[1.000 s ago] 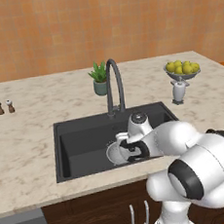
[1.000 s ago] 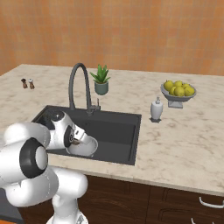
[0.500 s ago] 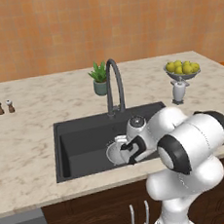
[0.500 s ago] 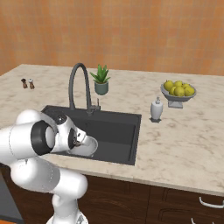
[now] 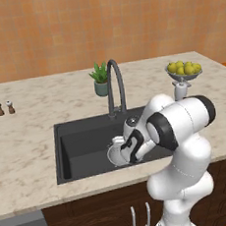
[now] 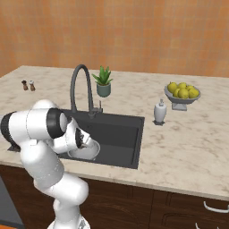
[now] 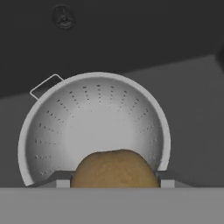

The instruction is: Put the colander in the sink, put the kiwi in the colander, and turn on the sink faucet and pour water over the colander.

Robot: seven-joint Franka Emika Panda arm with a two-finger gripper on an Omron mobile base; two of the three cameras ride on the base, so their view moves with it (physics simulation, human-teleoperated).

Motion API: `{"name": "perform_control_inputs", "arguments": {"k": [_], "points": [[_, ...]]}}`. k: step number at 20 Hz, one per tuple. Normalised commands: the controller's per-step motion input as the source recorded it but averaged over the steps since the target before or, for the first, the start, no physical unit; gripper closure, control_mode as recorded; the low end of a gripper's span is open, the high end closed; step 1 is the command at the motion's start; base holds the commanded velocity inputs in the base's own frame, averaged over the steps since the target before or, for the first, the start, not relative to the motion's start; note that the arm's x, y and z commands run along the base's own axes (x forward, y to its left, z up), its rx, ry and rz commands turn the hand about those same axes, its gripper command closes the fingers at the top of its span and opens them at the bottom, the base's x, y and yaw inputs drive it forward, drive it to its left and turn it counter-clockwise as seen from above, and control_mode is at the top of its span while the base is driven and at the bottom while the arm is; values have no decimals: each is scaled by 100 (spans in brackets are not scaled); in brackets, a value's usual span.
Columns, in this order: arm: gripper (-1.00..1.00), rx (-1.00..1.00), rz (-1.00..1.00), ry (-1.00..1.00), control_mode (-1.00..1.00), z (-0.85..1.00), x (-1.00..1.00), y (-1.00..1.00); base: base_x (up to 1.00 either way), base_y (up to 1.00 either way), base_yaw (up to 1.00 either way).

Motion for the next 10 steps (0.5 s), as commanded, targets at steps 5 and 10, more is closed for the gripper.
{"name": "perform_control_inputs", "arguments": {"k": [5,10], "points": [[100,0,0,3,-100,-23,35,4,0,0,0],[100,0,0,0,-100,-38,25,0,0,0,0]]}}
